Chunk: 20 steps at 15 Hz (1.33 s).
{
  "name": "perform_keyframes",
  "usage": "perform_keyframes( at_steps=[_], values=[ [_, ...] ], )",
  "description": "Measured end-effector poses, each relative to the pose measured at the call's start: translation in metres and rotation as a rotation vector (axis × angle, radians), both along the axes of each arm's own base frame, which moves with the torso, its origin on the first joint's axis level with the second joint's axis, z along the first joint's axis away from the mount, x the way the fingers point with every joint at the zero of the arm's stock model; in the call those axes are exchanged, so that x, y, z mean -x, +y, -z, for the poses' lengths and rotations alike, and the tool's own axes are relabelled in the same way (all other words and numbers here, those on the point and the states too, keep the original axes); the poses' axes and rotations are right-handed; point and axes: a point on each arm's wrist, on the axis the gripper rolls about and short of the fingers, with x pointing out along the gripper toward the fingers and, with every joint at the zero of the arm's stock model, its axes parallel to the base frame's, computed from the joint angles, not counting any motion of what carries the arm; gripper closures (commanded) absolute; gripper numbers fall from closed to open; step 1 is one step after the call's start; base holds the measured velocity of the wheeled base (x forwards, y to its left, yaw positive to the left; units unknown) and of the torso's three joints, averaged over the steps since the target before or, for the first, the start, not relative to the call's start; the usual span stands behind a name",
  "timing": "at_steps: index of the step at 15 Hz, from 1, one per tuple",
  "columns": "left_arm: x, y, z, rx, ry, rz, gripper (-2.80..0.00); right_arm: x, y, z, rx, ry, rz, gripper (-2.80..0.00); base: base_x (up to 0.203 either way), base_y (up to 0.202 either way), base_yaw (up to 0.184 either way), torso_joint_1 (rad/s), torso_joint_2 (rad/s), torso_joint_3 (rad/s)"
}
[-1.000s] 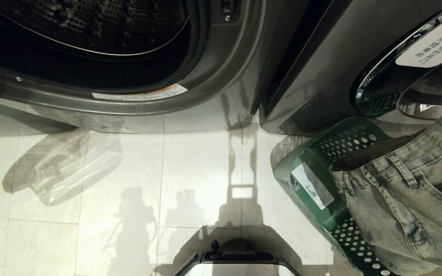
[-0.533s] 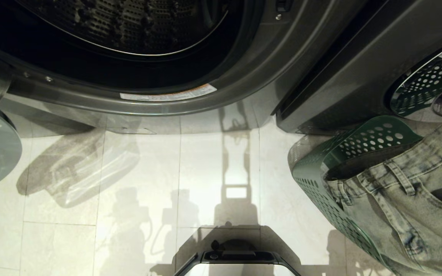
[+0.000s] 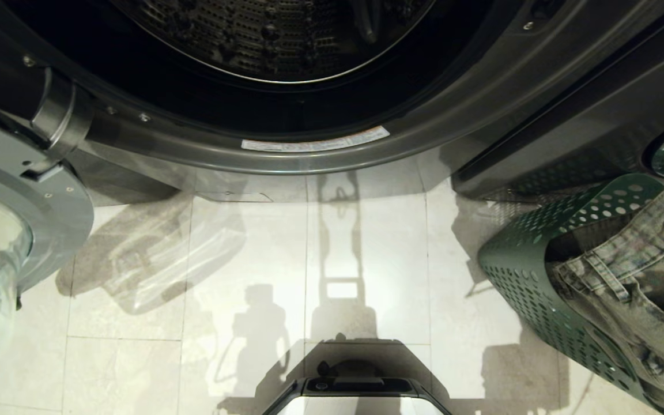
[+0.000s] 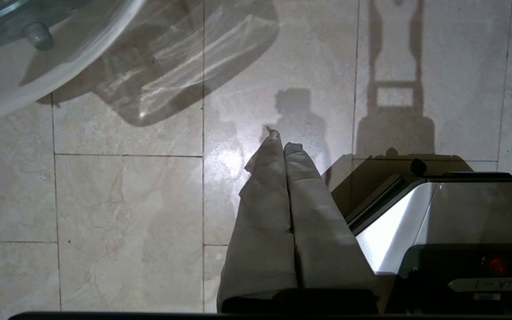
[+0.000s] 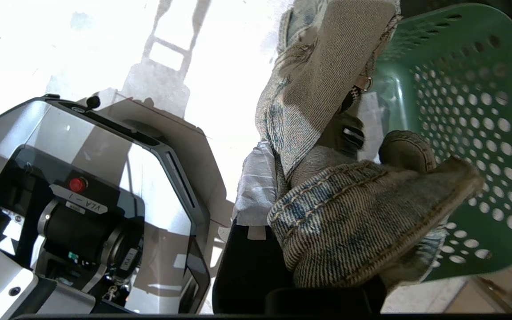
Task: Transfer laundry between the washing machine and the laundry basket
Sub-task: Pick a cloth and place it into the basket
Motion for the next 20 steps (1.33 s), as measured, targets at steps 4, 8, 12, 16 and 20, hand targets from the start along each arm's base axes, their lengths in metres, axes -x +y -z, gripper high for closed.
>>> perform_keyframes(
  at_steps=[4, 8, 12, 16, 20],
  values=[
    [0.0, 0.0, 0.0, 0.0, 0.0, 0.0, 0.0, 0.0, 0.0, 0.003, 0.001, 0.003, 0.003, 0.0, 0.0, 0.195, 0.0, 0.002, 0.0, 0.002],
    [0.0, 0.0, 0.0, 0.001, -0.001, -0.001, 0.0, 0.001, 0.0, 0.004, 0.002, 0.006, 0.003, 0.0, 0.0, 0.196, -0.001, 0.002, 0.0, 0.004],
    [0.0, 0.0, 0.0, 0.001, 0.0, 0.0, 0.0, 0.001, 0.0, 0.0, 0.0, -0.008, -0.001, 0.0, 0.0, 0.133, -0.001, 0.002, 0.0, 0.001],
    [0.0, 0.0, 0.0, 0.001, 0.0, -0.001, 0.0, -0.013, 0.002, -0.022, -0.006, -0.021, 0.001, 0.0, 0.0, 0.0, 0.0, 0.0, 0.0, 0.0],
    [0.0, 0.0, 0.0, 0.001, 0.0, 0.0, 0.0, -0.058, 0.008, -0.041, -0.014, -0.032, 0.001, 0.0, 0.0, 0.0, 0.0, 0.0, 0.0, 0.0]
  ],
)
